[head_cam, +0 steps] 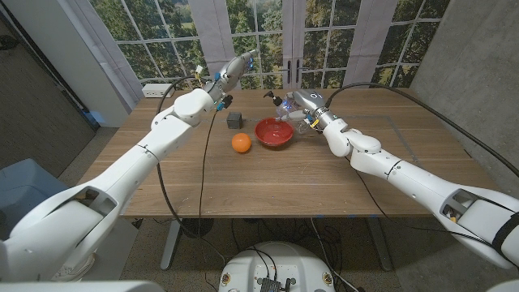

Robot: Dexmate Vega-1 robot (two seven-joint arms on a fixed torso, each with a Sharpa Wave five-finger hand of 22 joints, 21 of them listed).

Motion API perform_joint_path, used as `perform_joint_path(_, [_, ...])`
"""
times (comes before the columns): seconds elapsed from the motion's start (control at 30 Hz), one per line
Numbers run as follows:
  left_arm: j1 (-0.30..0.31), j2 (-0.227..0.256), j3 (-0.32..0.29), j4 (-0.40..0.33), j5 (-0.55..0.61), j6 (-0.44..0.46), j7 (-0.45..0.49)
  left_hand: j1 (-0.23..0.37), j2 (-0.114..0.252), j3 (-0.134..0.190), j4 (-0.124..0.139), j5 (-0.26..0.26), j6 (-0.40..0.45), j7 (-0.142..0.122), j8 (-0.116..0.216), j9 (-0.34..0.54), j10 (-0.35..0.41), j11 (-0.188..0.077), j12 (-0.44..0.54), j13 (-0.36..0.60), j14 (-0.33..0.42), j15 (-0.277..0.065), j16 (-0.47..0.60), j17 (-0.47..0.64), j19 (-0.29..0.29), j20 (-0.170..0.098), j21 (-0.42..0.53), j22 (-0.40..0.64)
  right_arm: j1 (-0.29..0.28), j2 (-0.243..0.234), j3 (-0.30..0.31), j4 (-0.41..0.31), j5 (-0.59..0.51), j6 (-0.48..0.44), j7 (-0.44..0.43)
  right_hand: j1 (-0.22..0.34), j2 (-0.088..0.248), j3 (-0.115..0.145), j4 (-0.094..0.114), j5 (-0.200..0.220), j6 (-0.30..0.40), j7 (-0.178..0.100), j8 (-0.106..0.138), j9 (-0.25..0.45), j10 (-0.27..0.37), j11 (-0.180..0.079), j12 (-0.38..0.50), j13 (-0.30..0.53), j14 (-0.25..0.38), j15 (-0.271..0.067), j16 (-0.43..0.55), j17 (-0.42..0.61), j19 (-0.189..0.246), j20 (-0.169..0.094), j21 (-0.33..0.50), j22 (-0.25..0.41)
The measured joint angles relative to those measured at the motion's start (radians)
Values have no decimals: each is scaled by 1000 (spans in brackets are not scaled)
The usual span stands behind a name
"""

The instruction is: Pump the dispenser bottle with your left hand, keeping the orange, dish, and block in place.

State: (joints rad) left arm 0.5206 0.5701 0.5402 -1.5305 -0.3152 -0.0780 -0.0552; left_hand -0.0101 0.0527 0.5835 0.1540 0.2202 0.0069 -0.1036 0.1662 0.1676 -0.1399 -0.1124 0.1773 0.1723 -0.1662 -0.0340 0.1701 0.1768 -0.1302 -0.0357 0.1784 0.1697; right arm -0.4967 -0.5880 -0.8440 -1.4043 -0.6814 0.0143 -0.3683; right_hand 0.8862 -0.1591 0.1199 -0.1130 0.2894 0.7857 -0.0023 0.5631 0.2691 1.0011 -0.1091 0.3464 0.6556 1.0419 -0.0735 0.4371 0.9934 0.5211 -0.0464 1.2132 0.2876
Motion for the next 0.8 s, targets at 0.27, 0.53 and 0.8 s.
perform_joint_path(0.27, [-26,-25,24,30,26,-2,-13,0,0,-4,-4,0,-4,4,0,0,-5,5,0,0,0,0,0,-5,-4,4,0,0,3,-3,-1,-6,-8,-5,5,0,0,0,0,1,0,0,0,0,12,-2,0,0,0,0,-1,0,0,0,4,-6])
perform_joint_path(0.53, [-49,-59,50,71,54,-26,-17,4,4,-4,-4,4,-7,7,0,0,-5,5,0,0,0,0,0,-5,-6,1,0,0,3,-8,-1,-13,-13,-10,12,0,0,-4,4,1,0,0,0,0,12,-2,-4,2,0,0,-2,5,0,0,11,-14])
perform_joint_path(0.8, [-59,-80,73,89,89,-35,-4,9,10,-4,-4,6,-7,7,0,0,-5,5,0,0,0,0,0,-5,-8,0,0,0,3,-12,0,-23,-17,-17,20,0,0,-4,4,1,0,0,0,-5,12,-2,-7,2,0,0,-2,5,0,0,15,-19])
